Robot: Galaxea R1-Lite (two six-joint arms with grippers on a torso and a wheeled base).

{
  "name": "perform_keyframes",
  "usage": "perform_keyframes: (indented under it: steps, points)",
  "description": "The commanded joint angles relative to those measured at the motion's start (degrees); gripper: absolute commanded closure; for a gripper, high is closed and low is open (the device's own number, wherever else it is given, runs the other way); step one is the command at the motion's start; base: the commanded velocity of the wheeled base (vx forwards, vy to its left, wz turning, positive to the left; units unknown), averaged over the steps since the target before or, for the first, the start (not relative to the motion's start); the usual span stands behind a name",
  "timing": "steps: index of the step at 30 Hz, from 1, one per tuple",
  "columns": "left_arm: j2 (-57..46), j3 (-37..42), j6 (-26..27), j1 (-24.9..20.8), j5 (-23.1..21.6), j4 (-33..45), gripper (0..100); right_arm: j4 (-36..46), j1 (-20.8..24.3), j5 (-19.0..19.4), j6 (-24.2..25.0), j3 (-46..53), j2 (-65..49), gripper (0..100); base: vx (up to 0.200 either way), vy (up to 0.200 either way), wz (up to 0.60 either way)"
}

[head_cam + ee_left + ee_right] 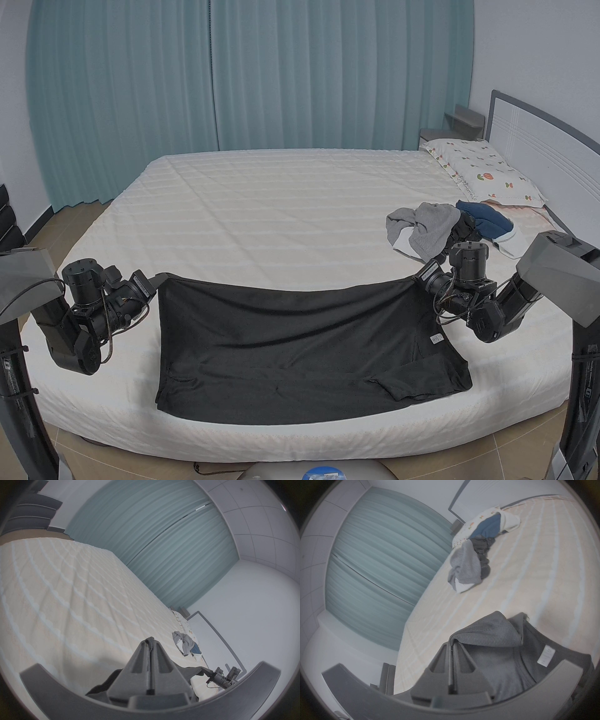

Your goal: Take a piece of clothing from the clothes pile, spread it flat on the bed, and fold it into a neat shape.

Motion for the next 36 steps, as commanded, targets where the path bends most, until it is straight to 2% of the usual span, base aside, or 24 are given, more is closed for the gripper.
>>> perform_keyframes:
  steps: [1,12,20,28,29,32,33,34,36]
  points:
    - [1.67,-0.27,-1.04,0.06,1.57,-2.26,100,-3.63,0.00,0.05,-1.13,1.14,2.08,100,0.000,0.000,0.00]
    - [5.89,0.61,-0.16,0.24,1.92,-5.43,100,-4.33,-0.70,0.75,-5.17,5.80,3.22,100,0.000,0.000,0.00]
    - [5.80,2.89,6.96,1.38,1.40,-5.07,100,-4.33,-0.88,1.72,-6.58,9.76,2.52,100,0.000,0.000,0.00]
    - [6.15,7.82,21.11,1.47,1.31,-2.70,100,-4.42,0.00,2.25,-11.23,17.31,1.64,100,0.000,0.000,0.00]
    - [6.15,7.82,21.11,1.47,1.31,-2.70,100,-4.42,0.00,2.25,-11.23,17.31,1.64,100,0.000,0.000,0.00]
    - [6.15,10.10,28.14,1.38,1.31,1.34,100,-4.50,0.70,2.25,-13.52,20.39,1.55,100,0.000,0.000,0.00]
    - [6.15,10.10,28.14,1.38,1.31,1.34,100,-4.50,0.70,2.25,-13.52,20.39,1.55,100,0.000,0.000,0.00]
    - [6.15,10.54,32.54,1.64,1.31,4.68,100,-4.59,0.79,2.16,-14.75,21.80,1.47,100,0.000,0.000,0.00]
    - [6.15,10.63,33.50,1.64,1.31,5.65,100,-4.59,0.79,2.16,-14.93,22.15,1.38,100,0.000,0.000,0.00]
